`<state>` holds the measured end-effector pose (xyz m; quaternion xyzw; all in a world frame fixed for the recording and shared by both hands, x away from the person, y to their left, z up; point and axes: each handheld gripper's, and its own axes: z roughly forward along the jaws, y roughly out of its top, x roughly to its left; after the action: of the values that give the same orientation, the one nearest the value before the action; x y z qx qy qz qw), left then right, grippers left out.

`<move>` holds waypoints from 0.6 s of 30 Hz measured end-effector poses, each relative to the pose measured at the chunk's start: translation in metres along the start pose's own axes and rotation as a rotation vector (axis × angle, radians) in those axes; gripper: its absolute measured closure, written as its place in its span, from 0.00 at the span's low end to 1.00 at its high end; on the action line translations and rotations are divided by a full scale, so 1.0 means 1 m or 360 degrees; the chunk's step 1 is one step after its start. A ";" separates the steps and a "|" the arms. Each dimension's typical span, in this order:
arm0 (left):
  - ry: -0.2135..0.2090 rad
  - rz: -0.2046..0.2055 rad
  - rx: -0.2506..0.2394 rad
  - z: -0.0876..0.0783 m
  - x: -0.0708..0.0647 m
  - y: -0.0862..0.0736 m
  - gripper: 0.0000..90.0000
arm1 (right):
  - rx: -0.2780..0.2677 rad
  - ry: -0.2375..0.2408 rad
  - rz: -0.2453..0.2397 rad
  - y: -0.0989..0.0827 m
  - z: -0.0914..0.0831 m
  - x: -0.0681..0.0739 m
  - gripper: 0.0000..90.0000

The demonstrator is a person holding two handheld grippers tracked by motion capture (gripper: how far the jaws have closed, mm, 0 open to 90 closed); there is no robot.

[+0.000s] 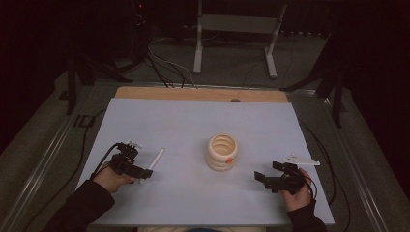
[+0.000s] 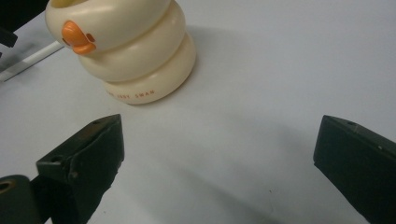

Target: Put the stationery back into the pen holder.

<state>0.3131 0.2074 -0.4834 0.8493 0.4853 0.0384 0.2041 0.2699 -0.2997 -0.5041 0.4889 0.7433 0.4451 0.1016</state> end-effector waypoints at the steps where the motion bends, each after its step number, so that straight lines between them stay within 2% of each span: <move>1: 0.0000 0.0000 0.0000 0.000 0.000 0.000 0.17 | 0.0000 0.0000 0.0000 0.000 0.000 0.000 0.02; 2: -0.0025 0.0012 0.0039 0.000 0.000 0.003 0.17 | 0.0000 -0.0002 -0.0003 0.000 0.000 0.000 0.02; 7: -0.0038 0.0050 0.0108 0.002 -0.002 0.006 0.27 | 0.0001 -0.0003 0.0001 0.000 0.000 0.000 0.02; 8: -0.0020 0.0069 0.0136 0.005 -0.005 0.009 0.27 | 0.0001 -0.0006 0.0002 0.000 0.000 0.000 0.02; 12: -0.0010 0.0108 0.0192 0.011 -0.008 0.016 0.43 | 0.0006 0.0001 0.0011 0.000 0.000 -0.001 0.02; 18: 0.0038 0.0140 0.0232 0.021 -0.011 0.028 0.54 | 0.0006 0.0001 0.0012 0.000 0.000 -0.001 0.02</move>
<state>0.3353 0.1795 -0.4904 0.8819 0.4515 0.0219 0.1341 0.2700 -0.3002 -0.5045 0.4917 0.7423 0.4443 0.0987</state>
